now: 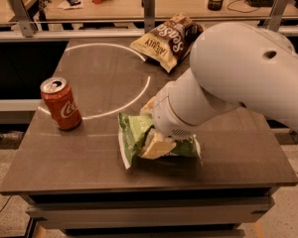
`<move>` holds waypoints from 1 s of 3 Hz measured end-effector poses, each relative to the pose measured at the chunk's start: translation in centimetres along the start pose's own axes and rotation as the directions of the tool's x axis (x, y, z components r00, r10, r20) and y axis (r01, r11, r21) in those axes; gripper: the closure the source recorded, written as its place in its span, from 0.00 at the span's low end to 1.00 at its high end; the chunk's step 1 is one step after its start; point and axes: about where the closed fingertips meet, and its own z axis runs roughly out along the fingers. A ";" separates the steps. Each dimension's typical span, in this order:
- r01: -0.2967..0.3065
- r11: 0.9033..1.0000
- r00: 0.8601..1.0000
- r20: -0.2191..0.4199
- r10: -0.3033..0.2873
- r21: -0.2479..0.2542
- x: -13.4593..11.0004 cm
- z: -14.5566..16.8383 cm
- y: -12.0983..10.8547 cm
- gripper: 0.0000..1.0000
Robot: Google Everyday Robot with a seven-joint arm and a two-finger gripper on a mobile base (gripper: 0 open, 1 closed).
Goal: Pick green jalapeno chip bag
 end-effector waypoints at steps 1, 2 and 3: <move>0.026 1.000 1.000 0.004 -0.026 0.007 0.0 -0.1 -0.3 0.65; -0.046 0.999 0.998 0.042 0.046 0.003 0.2 -1.3 -1.8 0.87; -0.168 0.986 0.977 0.134 0.166 0.002 0.0 -4.3 -4.8 1.00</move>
Offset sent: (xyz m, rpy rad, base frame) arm 0.0374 -0.0198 0.0429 0.1560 0.0729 -0.1241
